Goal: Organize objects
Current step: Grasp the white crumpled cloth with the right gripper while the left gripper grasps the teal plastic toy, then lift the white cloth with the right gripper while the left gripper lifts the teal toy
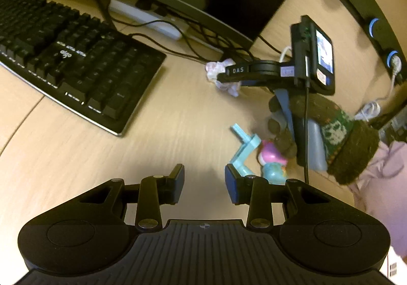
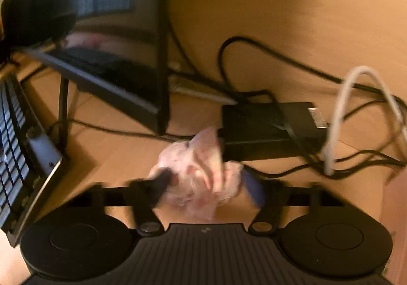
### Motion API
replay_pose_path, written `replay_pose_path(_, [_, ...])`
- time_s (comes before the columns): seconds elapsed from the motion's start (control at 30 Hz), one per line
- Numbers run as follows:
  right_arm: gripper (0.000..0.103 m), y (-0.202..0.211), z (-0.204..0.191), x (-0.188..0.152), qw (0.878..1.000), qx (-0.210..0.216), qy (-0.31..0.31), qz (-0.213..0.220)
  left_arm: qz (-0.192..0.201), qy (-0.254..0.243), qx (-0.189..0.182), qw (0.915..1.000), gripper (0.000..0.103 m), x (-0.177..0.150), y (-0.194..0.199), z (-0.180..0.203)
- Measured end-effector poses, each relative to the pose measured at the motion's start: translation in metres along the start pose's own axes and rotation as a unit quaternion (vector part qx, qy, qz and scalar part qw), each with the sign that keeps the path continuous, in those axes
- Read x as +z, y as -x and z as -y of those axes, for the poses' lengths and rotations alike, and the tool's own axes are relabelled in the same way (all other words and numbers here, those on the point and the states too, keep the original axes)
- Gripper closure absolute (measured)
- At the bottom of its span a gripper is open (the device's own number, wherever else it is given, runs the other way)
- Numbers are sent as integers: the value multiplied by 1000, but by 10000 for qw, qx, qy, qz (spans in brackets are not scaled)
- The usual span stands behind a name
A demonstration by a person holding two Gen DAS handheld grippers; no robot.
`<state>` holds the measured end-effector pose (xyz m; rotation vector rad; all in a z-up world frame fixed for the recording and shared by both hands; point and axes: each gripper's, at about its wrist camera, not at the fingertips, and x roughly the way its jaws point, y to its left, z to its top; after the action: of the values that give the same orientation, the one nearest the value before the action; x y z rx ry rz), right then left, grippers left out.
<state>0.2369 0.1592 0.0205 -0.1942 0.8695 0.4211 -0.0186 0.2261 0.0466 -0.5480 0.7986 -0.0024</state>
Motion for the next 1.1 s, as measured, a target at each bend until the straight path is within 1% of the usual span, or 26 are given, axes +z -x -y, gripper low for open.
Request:
replay_pose_path(0.03, [79,6,1,-2,10000,-38,-33,9,-34,-65,-38,10000,65,-1,-1,2])
replay_pose_path(0.07, [85,18,4,-6,9999,-79,-65,34,-90,-162,-98,9998,65,0,-4,5])
replay_pose_path(0.17, [86,66,15,-26,9997,47,-160,194,-283,-513,-191,9981,65,4,-19,22])
replay_pose_path(0.23, [86,107,23,-48,9993,41,-147,333,-319,-702,-92,9970,65,9,-32,34])
replay_pose_path(0.3, [85,145,35,-72,9993,67,-199,317,-349,-914,57,9952,65,15,-47,48])
replay_pose_path(0.4, [86,183,44,-109,9994,-220,-57,275,-465,-1318,294,9898,65,22,-67,66])
replay_pose_path(0.47, [86,198,48,-134,9990,-404,70,184,-537,-1450,370,9873,65,26,-77,75])
replay_pose_path(0.53, [86,212,52,-158,9984,-538,164,92,-637,-1448,413,9865,65,28,-87,80])
replay_pose_path(0.6, [86,215,57,-179,9985,-541,54,-33,-686,-1488,476,9853,65,30,-93,85])
replay_pose_path(0.7, [86,219,61,-199,9986,-502,-119,-137,-721,-1552,561,9837,67,28,-100,92])
replay_pose_path(0.77, [85,216,61,-209,9985,-490,-151,-176,-757,-1547,612,9832,75,23,-102,94])
replay_pose_path(0.8, [85,218,61,-214,9984,-512,-147,-199,-759,-1510,627,9836,83,22,-102,96])
replay_pose_path(0.87, [81,219,63,-220,9980,-573,-142,-209,-780,-1447,583,9847,86,17,-100,98])
replay_pose_path(0.9, [73,220,64,-221,9978,-628,-123,-197,-798,-1460,548,9845,87,12,-96,99])
replay_pose_path(0.93, [66,221,65,-221,9974,-693,-105,-178,-818,-1492,515,9841,88,7,-91,101])
replay_pose_path(0.97, [55,223,68,-222,9971,-746,-106,-134,-848,-1545,483,9832,89,1,-87,103])
replay_pose_path(1.0, [51,226,71,-220,9969,-773,-141,-82,-895,-1625,446,9816,89,-7,-82,106])
replay_pose_path(1.1, [50,230,79,-210,9976,-637,-252,77,-1028,-1696,363,9795,89,-27,-66,106])
